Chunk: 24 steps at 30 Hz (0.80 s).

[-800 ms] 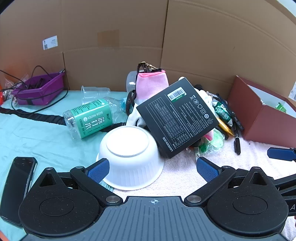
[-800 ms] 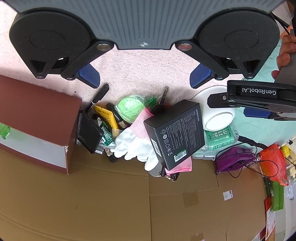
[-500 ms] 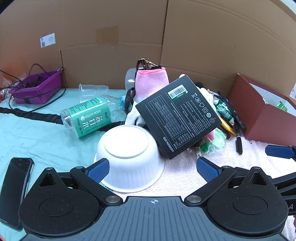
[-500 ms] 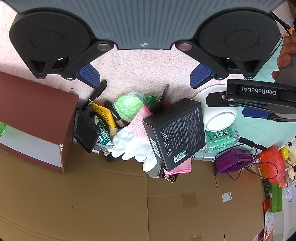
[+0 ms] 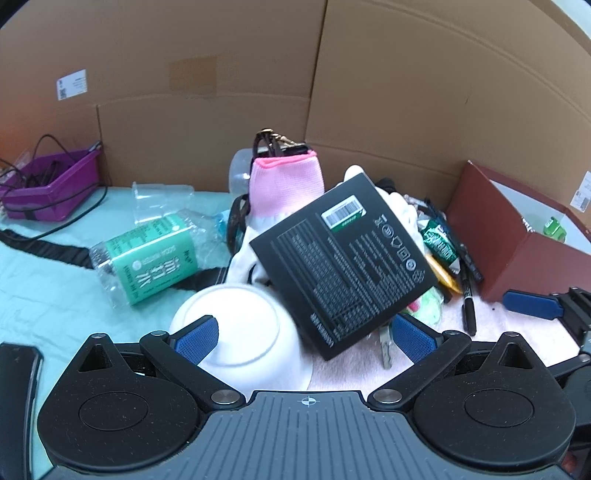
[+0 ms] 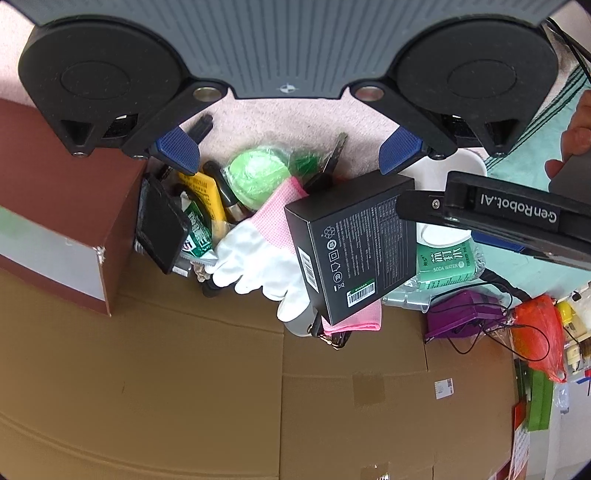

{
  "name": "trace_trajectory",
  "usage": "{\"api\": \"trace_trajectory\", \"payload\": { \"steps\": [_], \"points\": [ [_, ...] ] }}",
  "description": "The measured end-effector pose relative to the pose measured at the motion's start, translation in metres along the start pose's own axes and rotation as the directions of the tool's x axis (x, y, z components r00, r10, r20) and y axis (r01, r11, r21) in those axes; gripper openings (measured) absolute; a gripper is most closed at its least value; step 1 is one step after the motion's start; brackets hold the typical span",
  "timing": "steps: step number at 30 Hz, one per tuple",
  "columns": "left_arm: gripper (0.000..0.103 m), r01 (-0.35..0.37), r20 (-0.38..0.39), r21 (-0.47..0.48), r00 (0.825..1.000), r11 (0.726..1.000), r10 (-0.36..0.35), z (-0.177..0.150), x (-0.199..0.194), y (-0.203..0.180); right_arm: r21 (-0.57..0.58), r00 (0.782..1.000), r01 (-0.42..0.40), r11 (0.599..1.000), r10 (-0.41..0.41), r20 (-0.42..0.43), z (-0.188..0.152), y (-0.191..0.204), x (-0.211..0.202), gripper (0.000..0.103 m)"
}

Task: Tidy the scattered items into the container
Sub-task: 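Grasp the black UGREEN box with the left gripper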

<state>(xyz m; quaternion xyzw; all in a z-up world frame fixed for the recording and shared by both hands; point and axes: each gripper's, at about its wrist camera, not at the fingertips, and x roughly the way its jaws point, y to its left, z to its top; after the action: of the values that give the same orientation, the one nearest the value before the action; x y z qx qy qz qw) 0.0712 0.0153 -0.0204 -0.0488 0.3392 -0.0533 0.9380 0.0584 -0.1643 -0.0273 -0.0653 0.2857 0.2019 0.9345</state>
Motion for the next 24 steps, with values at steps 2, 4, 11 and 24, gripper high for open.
{"api": "trace_trajectory", "payload": {
  "steps": [2, 4, 11, 24],
  "points": [
    [0.103, 0.014, -0.001, 0.004, 1.000, 1.000, -0.014, 0.003, 0.004, 0.000, -0.015, 1.000, -0.010, 1.000, 0.010, 0.002, 0.001, 0.001, 0.005, 0.103],
    [0.103, 0.023, -0.002, 0.004, 1.000, 1.000, -0.023, 0.007, 0.009, 0.000, -0.033, 1.000, -0.022, 0.999, 0.022, 0.002, 0.003, 0.003, 0.010, 0.103],
    [0.103, 0.067, -0.010, -0.026, 0.998, 0.997, -0.067, 0.021, 0.026, 0.010, -0.102, 0.997, -0.070, 0.992, 0.072, 0.012, 0.007, 0.012, 0.026, 0.102],
    [0.103, 0.145, 0.006, -0.019, 0.989, 0.989, -0.145, 0.029, 0.042, 0.015, -0.300, 0.993, -0.115, 0.947, 0.118, -0.010, 0.007, 0.032, 0.048, 0.101]
  ]
}}
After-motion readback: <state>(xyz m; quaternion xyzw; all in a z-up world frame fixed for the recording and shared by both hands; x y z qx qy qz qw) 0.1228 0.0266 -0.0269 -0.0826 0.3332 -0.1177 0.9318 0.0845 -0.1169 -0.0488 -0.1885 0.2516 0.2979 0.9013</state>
